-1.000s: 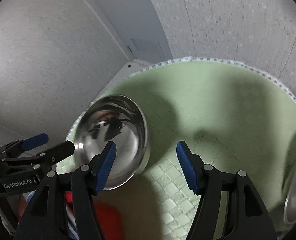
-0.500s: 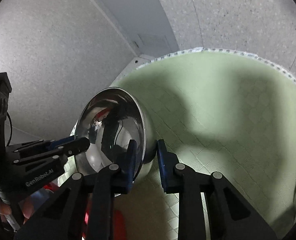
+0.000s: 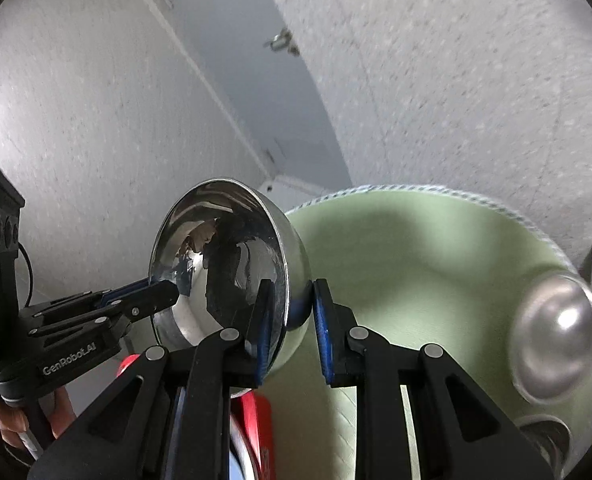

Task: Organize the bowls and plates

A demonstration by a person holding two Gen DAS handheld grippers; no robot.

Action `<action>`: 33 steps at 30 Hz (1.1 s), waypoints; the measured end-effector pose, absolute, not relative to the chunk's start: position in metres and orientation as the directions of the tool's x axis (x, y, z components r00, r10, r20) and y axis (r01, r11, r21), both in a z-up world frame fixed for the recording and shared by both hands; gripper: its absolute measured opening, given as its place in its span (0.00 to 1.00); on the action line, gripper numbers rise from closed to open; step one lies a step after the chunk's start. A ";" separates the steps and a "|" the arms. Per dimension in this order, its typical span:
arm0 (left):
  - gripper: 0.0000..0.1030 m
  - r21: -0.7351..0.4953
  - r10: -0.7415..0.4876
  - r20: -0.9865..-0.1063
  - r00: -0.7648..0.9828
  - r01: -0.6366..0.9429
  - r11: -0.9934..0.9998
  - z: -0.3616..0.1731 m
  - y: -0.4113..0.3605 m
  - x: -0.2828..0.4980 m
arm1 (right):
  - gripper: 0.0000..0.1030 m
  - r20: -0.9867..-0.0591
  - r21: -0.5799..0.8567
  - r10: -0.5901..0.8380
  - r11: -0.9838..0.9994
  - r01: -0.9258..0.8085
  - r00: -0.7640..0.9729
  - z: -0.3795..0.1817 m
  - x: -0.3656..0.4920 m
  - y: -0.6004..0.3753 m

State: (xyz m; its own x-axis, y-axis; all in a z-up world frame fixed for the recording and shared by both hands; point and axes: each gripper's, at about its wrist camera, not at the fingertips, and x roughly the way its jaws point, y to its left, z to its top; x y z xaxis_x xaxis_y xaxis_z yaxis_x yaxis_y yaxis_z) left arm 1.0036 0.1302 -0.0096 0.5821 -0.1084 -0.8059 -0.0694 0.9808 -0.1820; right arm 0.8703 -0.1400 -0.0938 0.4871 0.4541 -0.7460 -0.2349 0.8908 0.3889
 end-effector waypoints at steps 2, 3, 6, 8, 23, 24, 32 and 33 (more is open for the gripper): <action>0.08 -0.184 -0.128 -0.791 0.599 -0.034 0.982 -0.001 0.118 0.989 | 0.19 -0.735 0.382 0.440 0.897 -0.221 0.516 -0.081 0.855 -0.153; 0.08 -0.182 -0.138 -0.783 0.606 -0.011 0.983 0.003 0.109 0.981 | 0.19 -0.730 0.378 0.430 0.901 -0.212 0.531 -0.076 0.845 -0.160; 0.08 -0.178 -0.174 -0.768 0.616 0.055 0.983 0.012 0.086 0.960 | 0.19 -0.719 0.364 0.397 0.914 -0.178 0.570 -0.063 0.819 -0.181; 0.08 -0.184 -0.209 -0.763 0.611 0.103 0.977 0.012 0.069 0.948 | 0.19 -0.717 0.357 0.371 0.923 -0.146 0.591 -0.060 0.800 -0.198; 0.08 -0.158 -0.273 -0.828 0.490 0.263 0.952 -0.026 -0.026 0.959 | 0.19 -0.791 0.289 0.211 0.956 0.047 0.574 -0.093 0.731 -0.299; 0.08 -0.158 -0.272 -0.833 0.481 0.266 0.951 -0.031 -0.031 0.962 | 0.19 -0.799 0.284 0.204 0.957 0.056 0.566 -0.097 0.730 -0.303; 0.08 -0.141 -0.239 -0.875 0.421 0.251 0.958 -0.067 -0.068 0.998 | 0.19 -0.845 0.222 0.151 0.972 0.080 0.513 -0.126 0.726 -0.314; 0.08 -0.138 -0.234 -0.878 0.417 0.248 0.959 -0.072 -0.073 1.001 | 0.19 -0.849 0.205 0.137 0.976 0.079 0.511 -0.128 0.727 -0.313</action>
State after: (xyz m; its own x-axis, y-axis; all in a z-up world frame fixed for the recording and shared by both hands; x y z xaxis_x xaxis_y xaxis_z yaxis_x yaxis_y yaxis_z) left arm 1.0009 -0.0728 -0.0724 0.4171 -0.2343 -0.8781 0.2482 0.9588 -0.1380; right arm 0.7267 -0.3134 -0.1278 0.5112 0.1369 -0.8485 0.0786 0.9757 0.2047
